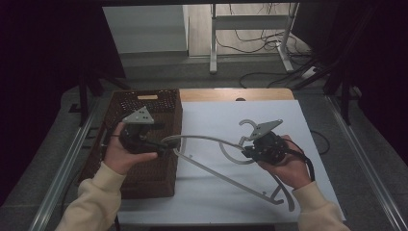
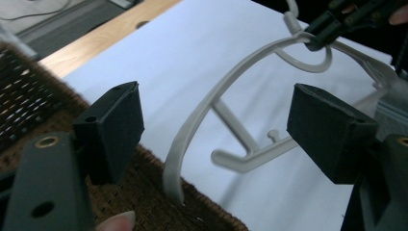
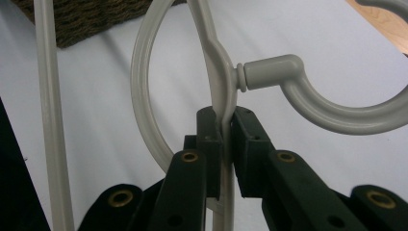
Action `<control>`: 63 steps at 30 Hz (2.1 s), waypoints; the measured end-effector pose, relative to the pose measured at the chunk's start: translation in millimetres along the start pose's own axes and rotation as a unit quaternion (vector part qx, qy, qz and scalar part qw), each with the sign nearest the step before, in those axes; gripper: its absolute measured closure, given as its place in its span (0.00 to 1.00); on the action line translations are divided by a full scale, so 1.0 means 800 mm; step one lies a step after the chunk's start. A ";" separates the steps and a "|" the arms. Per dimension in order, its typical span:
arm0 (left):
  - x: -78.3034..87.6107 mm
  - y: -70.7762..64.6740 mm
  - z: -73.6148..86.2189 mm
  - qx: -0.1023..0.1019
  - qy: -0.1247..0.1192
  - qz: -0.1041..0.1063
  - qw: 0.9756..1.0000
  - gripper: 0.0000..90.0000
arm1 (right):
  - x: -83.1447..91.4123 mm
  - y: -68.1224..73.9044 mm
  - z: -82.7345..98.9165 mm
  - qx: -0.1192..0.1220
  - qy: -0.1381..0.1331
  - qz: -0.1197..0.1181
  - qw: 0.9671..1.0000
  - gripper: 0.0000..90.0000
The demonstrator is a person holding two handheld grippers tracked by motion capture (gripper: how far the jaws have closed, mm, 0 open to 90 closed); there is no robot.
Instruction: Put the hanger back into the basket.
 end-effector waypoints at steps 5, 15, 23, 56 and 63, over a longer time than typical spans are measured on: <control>-0.015 -0.002 -0.013 -0.017 0.029 0.015 0.999 0.25 | -0.002 0.003 0.000 0.006 0.002 -0.002 1.000 0.92; -0.042 -0.002 -0.026 -0.034 0.063 0.037 0.997 0.28 | -0.002 0.010 -0.003 0.014 0.001 -0.010 1.000 0.92; -0.065 -0.002 -0.030 -0.048 0.105 0.063 0.991 0.32 | -0.001 0.018 -0.006 0.025 0.000 -0.014 1.000 0.92; -0.088 -0.044 -0.024 -0.113 0.206 0.109 0.966 0.91 | 0.005 0.021 -0.014 0.006 -0.032 -0.032 0.999 0.82; -0.071 -0.032 -0.025 -0.092 0.172 0.079 0.978 0.91 | 0.021 0.005 -0.018 -0.046 -0.089 -0.016 0.995 0.58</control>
Point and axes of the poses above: each handheld gripper's, and its own axes: x roughly backward along the jaws, z roughly out of its underside, y roughly to its left, the point moved 5 cm from there along -x, roughly forward along the jaws, and after that the axes turned 10 degrees about z, right-handed, at the moved point
